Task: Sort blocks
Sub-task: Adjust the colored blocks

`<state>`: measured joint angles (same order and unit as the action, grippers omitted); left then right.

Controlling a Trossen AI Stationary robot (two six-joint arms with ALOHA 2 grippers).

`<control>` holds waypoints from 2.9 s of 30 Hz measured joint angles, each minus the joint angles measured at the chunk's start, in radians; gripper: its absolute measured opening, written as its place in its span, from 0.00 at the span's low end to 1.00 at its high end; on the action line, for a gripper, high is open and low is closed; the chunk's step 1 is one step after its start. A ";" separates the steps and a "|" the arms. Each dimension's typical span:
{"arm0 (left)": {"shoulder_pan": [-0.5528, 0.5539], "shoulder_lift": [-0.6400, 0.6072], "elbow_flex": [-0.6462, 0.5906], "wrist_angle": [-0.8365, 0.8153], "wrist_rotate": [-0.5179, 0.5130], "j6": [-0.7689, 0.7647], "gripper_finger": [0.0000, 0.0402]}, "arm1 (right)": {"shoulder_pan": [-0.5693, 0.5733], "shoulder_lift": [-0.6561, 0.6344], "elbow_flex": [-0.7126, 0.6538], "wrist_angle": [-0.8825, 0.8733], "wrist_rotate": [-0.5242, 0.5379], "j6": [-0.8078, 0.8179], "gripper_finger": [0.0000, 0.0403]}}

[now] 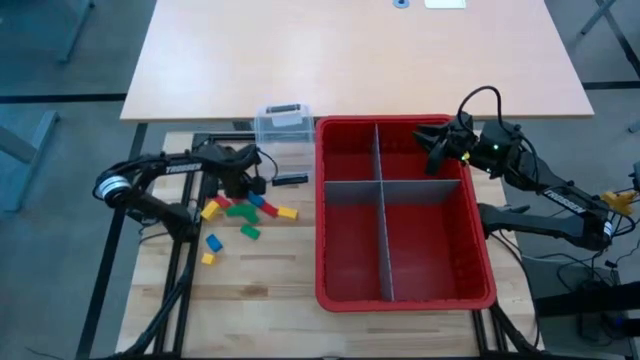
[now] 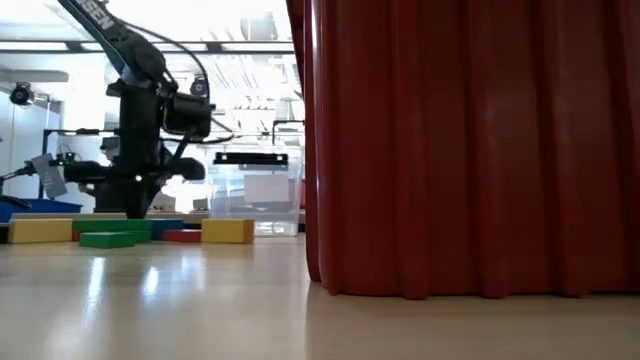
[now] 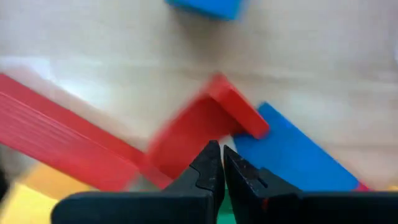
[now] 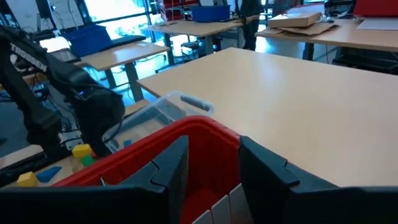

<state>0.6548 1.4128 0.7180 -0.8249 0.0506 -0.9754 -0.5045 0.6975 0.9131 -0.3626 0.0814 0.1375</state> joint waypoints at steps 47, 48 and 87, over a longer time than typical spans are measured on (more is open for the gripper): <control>0.076 -0.125 0.006 0.242 -0.566 -0.409 0.00 | 0.000 0.000 0.000 0.000 -0.002 0.013 0.28; 0.088 -0.120 0.006 0.253 -0.560 -0.415 0.00 | 0.000 0.000 0.000 0.000 -0.002 0.021 0.28; 0.094 0.029 -0.091 0.381 -0.349 -0.764 0.00 | 0.001 0.000 0.000 -0.004 -0.003 0.022 0.30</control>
<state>0.7488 1.4418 0.6270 -0.4442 -0.2982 -1.7392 -0.5038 0.6973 0.9130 -0.3661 0.0788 0.1598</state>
